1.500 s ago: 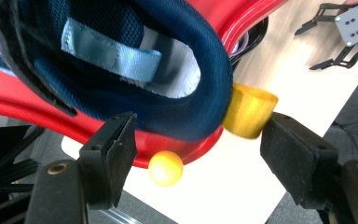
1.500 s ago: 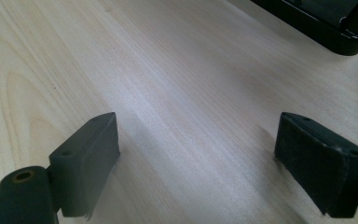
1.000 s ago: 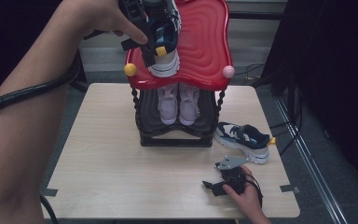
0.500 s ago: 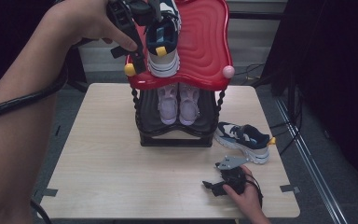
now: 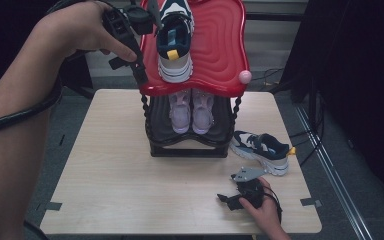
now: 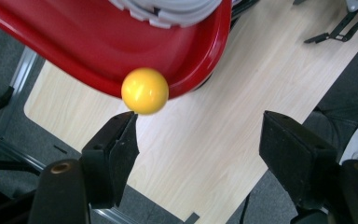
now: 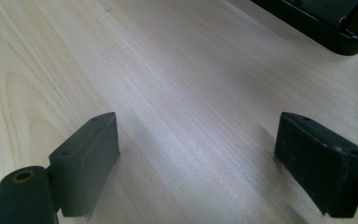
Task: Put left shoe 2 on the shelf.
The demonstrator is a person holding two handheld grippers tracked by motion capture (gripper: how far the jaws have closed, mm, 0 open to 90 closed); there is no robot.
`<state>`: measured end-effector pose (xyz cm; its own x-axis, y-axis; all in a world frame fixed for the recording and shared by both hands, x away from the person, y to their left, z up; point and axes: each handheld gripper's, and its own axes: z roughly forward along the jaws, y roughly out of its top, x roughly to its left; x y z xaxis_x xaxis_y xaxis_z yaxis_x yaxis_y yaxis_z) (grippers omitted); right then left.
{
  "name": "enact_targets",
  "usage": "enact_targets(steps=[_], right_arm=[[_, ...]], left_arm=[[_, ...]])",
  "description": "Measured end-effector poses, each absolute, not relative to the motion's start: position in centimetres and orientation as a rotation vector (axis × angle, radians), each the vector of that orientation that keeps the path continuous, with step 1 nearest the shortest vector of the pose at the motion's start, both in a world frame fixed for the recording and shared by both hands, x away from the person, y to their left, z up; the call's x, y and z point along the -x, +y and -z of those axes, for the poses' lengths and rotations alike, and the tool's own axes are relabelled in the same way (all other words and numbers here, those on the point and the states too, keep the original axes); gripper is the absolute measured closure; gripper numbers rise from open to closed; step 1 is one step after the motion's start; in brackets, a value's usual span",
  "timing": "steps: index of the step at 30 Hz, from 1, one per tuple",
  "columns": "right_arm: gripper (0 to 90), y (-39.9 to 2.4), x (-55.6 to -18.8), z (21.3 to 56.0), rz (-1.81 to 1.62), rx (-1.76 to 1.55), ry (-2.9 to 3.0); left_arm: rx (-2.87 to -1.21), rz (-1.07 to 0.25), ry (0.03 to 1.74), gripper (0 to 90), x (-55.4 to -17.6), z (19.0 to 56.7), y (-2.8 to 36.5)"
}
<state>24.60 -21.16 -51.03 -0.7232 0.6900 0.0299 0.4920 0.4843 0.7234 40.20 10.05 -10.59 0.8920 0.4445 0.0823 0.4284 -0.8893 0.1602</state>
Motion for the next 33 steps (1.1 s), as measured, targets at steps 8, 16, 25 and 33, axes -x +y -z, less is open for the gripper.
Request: enact_targets(steps=[8,16,25,33], right_arm=[[13.1,-21.1,-24.6,51.0,-1.073,-1.008,2.468],[13.1,-21.1,-24.6,51.0,-1.072,-1.010,2.468],[13.1,-21.2,-24.6,51.0,-1.070,-1.008,2.469],[13.1,-21.2,-24.6,51.0,-1.069,-1.010,2.469]], left_arm=[[-2.917,-0.152,0.701,27.5,-39.9,11.3,11.3],[-2.907,-0.133,0.734,27.5,-39.6,12.5,12.9],[-2.904,-0.103,0.753,27.5,-39.5,14.1,13.7],[-2.905,-0.094,0.749,27.8,-39.4,15.1,14.5]])
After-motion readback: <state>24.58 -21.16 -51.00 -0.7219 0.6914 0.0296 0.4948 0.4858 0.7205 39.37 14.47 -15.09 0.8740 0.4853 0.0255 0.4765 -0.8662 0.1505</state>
